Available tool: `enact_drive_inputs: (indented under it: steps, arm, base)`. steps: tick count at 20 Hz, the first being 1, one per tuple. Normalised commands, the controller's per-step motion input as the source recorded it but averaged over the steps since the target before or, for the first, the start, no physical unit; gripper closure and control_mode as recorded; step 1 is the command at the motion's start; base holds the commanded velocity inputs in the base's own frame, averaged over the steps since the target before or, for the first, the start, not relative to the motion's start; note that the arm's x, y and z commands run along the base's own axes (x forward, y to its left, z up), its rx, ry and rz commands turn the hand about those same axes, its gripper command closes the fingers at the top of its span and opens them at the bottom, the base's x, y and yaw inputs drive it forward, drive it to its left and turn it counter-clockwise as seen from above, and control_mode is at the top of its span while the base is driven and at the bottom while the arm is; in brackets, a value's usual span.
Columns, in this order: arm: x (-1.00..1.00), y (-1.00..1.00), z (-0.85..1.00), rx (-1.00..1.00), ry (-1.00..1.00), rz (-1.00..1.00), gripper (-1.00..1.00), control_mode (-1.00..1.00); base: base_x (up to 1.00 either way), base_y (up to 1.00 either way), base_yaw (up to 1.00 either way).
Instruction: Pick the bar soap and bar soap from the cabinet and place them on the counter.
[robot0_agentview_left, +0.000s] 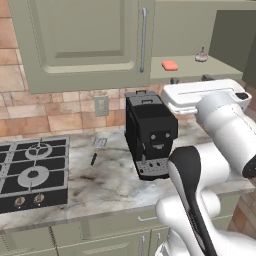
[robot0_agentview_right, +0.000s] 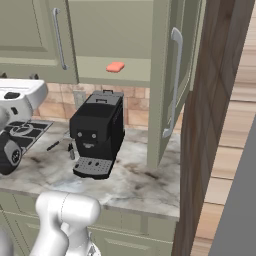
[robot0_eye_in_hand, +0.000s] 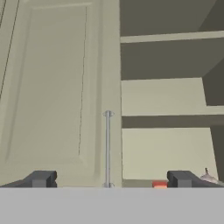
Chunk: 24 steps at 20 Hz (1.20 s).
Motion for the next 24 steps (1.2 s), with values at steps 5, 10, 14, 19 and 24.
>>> enact_drive_inputs:
  steps: [5,10,14,19,24]
  arm:
    - [0.23,0.0,0.0,-0.01,0.0,0.0,-1.0,-1.0]
    - [0.18,0.08,0.0,-0.02,0.0,0.0,-1.0,-1.0]
    - [0.22,0.12,0.0,-0.02,0.0,0.0,-1.0,-1.0]
    - [0.21,0.01,0.01,0.0,0.0,0.0,-1.0,-1.0]
    - [0.21,0.0,0.02,0.0,0.0,0.0,-1.0,-1.0]
  base:
    - [0.0,0.0,0.0]
    - [0.0,0.0,0.0]
    - [0.0,0.0,0.0]
    - [0.0,0.0,0.0]
    - [0.0,0.0,0.0]
